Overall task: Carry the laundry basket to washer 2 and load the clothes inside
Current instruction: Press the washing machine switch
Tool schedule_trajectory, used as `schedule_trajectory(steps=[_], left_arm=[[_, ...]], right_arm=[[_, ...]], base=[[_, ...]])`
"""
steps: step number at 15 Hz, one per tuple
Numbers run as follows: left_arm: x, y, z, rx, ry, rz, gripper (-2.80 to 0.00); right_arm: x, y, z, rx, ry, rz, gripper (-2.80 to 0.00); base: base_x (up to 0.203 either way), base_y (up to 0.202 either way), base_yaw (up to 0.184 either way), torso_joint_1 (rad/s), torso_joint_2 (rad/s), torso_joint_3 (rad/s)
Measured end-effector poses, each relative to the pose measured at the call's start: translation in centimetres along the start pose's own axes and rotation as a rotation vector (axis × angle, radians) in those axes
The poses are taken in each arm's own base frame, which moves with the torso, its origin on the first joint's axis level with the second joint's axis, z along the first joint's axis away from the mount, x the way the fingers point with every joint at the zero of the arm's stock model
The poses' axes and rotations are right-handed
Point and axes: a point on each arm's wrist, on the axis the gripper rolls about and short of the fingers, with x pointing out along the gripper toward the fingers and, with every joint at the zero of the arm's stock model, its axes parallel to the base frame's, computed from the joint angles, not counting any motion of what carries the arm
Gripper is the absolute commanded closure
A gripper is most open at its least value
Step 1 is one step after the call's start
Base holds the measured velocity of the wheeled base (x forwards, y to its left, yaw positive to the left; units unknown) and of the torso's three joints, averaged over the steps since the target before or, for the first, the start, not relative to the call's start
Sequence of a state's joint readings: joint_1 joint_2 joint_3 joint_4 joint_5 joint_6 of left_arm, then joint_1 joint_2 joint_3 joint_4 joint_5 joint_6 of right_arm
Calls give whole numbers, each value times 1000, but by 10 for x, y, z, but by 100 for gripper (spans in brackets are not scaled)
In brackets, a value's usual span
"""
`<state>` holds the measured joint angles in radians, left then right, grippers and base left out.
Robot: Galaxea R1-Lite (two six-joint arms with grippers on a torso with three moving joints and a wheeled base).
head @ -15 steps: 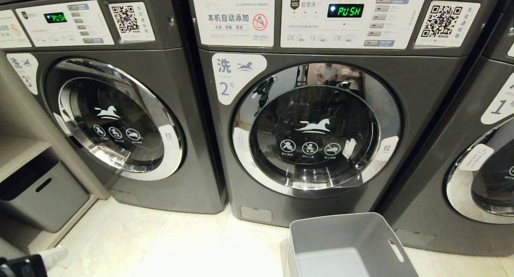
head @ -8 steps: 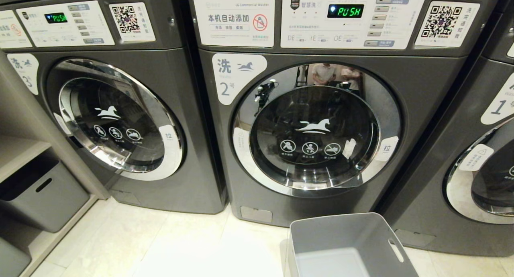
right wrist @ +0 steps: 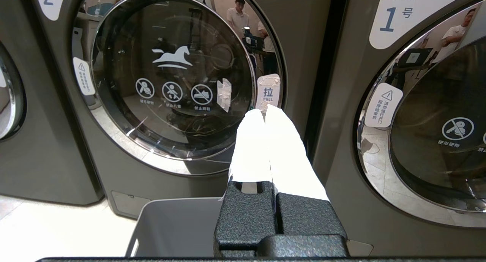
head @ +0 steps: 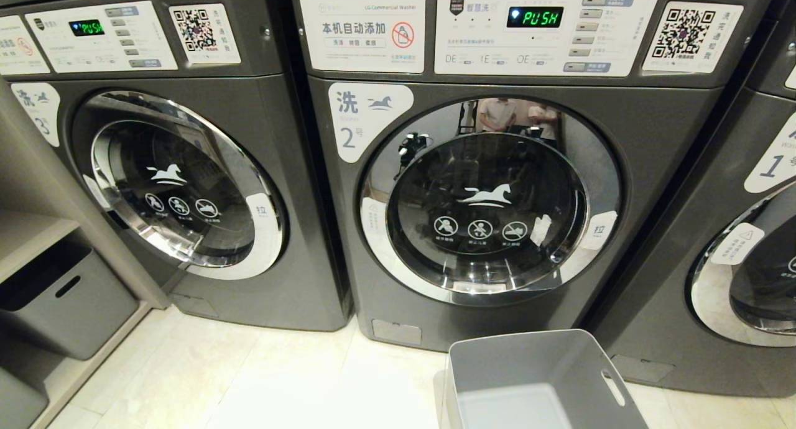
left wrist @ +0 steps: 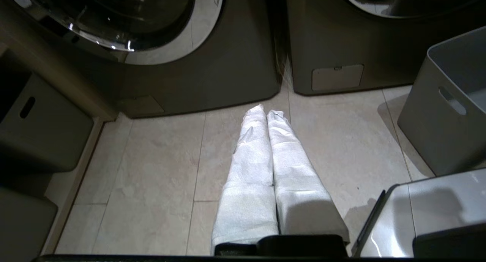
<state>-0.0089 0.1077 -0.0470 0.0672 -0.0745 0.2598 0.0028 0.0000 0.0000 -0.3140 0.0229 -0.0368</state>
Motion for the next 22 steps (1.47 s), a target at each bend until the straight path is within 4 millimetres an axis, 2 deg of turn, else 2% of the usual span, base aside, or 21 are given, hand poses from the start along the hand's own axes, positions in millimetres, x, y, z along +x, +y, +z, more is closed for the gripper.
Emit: schedule_trajectory(steps=[4,22], left_arm=[[-5,-1,-1,12,-144,44,0],[-5,-1,-4,12,-164,52,0]], right_arm=[[0,0,0,6,0,0,0],[0,0,0,5,0,0,0]], base=[[0,0,0,0,0,0],[0,0,0,0,0,0]])
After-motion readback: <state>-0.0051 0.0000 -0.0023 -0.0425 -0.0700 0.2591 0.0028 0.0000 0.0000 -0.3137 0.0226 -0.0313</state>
